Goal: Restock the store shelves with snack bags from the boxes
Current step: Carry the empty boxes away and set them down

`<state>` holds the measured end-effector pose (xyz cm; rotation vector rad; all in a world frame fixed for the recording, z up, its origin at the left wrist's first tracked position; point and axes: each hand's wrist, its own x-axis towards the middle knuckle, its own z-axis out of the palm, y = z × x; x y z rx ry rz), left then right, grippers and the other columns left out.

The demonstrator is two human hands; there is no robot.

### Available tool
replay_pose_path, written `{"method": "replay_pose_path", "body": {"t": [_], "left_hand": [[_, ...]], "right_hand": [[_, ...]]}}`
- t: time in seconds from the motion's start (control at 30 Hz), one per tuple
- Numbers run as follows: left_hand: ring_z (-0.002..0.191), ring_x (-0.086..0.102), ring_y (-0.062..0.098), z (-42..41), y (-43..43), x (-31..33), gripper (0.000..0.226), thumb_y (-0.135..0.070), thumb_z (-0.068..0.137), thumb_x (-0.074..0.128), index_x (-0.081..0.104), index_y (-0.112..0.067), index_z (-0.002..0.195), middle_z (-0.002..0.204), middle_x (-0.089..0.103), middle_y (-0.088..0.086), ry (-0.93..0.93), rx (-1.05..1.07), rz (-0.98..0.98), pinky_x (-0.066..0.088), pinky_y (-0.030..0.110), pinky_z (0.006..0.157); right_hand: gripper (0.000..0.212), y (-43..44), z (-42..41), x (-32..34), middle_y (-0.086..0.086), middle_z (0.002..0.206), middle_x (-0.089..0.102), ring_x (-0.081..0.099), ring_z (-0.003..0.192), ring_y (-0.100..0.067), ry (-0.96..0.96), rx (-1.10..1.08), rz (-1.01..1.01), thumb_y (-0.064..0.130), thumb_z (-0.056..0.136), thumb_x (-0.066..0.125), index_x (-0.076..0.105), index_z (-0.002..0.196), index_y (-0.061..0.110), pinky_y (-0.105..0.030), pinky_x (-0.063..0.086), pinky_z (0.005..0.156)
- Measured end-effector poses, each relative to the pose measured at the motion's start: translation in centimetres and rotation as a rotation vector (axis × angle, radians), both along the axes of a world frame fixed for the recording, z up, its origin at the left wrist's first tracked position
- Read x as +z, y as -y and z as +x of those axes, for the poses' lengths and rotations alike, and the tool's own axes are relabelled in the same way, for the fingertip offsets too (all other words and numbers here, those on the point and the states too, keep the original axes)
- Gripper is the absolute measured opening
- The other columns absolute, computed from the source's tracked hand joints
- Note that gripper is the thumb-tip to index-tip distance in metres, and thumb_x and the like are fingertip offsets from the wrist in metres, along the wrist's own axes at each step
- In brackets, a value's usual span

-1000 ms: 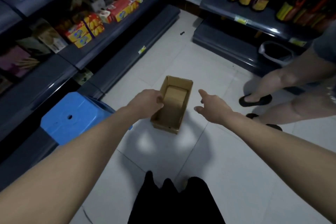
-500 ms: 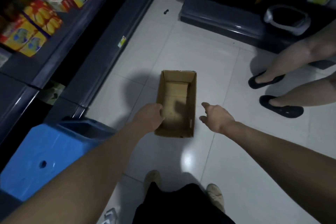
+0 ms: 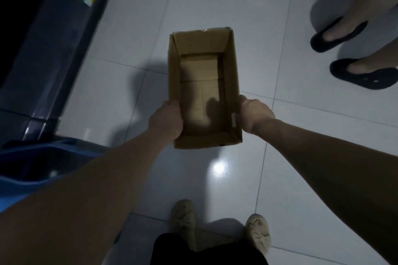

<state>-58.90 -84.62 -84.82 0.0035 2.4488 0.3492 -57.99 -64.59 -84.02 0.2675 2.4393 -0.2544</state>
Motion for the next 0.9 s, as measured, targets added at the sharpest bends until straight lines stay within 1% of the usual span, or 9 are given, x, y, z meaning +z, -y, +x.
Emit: {"method": "replay_pose_path", "body": {"t": [0.17, 0.3, 0.4, 0.43, 0.5, 0.57, 0.67, 0.8, 0.9], "left_hand": [[0.094, 0.056, 0.04, -0.2, -0.1, -6.0, 0.051, -0.016, 0.095, 0.047, 0.027, -0.013, 0.142, 0.115, 0.045, 0.021, -0.077, 0.037, -0.033, 0.048, 0.044, 0.076], [0.097, 0.056, 0.041, -0.4, -0.4, -9.1, 0.048, -0.016, 0.097, 0.043, 0.028, -0.019, 0.143, 0.122, 0.042, 0.022, -0.052, 0.048, 0.018, 0.05, 0.046, 0.088], [0.107, 0.054, 0.041, -0.8, -0.2, -10.5, 0.048, -0.012, 0.097, 0.043, 0.032, -0.016, 0.143, 0.128, 0.042, 0.023, -0.053, 0.092, 0.011, 0.047, 0.044, 0.095], [0.111, 0.053, 0.04, -1.0, -0.1, -10.9, 0.049, -0.01, 0.096, 0.045, 0.033, -0.014, 0.143, 0.129, 0.044, 0.023, -0.049, 0.106, 0.001, 0.045, 0.043, 0.096], [0.117, 0.051, 0.037, -1.1, 0.0, -11.2, 0.049, -0.006, 0.093, 0.05, 0.038, -0.009, 0.14, 0.131, 0.048, 0.021, -0.035, 0.154, -0.016, 0.043, 0.039, 0.097], [0.12, 0.05, 0.034, -1.0, -0.4, -10.7, 0.049, -0.004, 0.091, 0.051, 0.042, -0.008, 0.138, 0.134, 0.05, 0.019, -0.031, 0.203, -0.021, 0.042, 0.034, 0.097], [0.127, 0.047, 0.032, -0.6, -1.3, -8.4, 0.056, -0.008, 0.091, 0.05, 0.035, -0.015, 0.145, 0.143, 0.045, 0.014, 0.001, 0.215, -0.022, 0.038, 0.032, 0.103], [0.126, 0.048, 0.03, 0.3, -3.8, -3.3, 0.054, -0.014, 0.093, 0.047, 0.034, -0.016, 0.145, 0.144, 0.045, 0.012, 0.031, 0.103, -0.029, 0.04, 0.033, 0.103], [0.121, 0.051, 0.031, 0.9, -7.0, 1.3, 0.048, -0.015, 0.093, 0.047, 0.04, -0.014, 0.141, 0.14, 0.049, 0.013, 0.04, 0.007, -0.036, 0.043, 0.034, 0.099]], "right_hand": [[0.059, -0.1, 0.0, -6.4, -0.014, 0.118, 0.057, 0.058, 0.106, -0.032, -0.019, -0.029, -0.042, 0.011, 0.091, 0.053, 0.027, 0.143, 0.016, -0.039, 0.051, 0.087], [0.065, -0.7, -0.4, -10.2, -0.013, 0.134, 0.045, 0.053, 0.118, -0.034, -0.014, -0.096, -0.087, 0.005, 0.088, 0.054, 0.028, 0.145, 0.021, -0.041, 0.049, 0.097], [0.073, -1.5, -0.8, -11.7, -0.012, 0.152, 0.028, 0.038, 0.135, -0.031, 0.01, -0.118, -0.092, 0.0, 0.088, 0.052, 0.02, 0.15, 0.02, -0.037, 0.038, 0.108], [0.072, -1.7, -0.9, -11.9, -0.011, 0.152, 0.029, 0.038, 0.135, -0.031, 0.005, -0.12, -0.092, 0.0, 0.089, 0.051, 0.019, 0.151, 0.02, -0.036, 0.038, 0.109], [0.062, -2.1, -1.0, -11.8, -0.011, 0.144, 0.041, 0.044, 0.129, -0.03, -0.029, -0.165, -0.124, 0.006, 0.092, 0.046, 0.025, 0.149, 0.018, -0.036, 0.041, 0.107], [0.054, -2.7, -0.8, -11.2, -0.011, 0.14, 0.047, 0.047, 0.127, -0.029, -0.058, -0.221, -0.151, 0.011, 0.094, 0.044, 0.033, 0.146, 0.018, -0.035, 0.041, 0.106], [0.057, -3.9, -0.1, -9.1, -0.008, 0.136, 0.051, 0.05, 0.124, -0.028, -0.057, -0.278, -0.191, 0.01, 0.09, 0.05, 0.038, 0.144, 0.024, -0.034, 0.044, 0.104], [0.057, -6.6, 2.2, -4.5, -0.006, 0.133, 0.055, 0.052, 0.121, -0.028, -0.034, -0.355, -0.206, 0.009, 0.085, 0.054, 0.045, 0.14, 0.024, -0.031, 0.046, 0.101], [0.056, -9.6, 4.1, -0.1, -0.006, 0.131, 0.056, 0.053, 0.12, -0.027, -0.027, -0.4, -0.202, 0.007, 0.083, 0.054, 0.049, 0.137, 0.024, -0.029, 0.045, 0.097]]}}
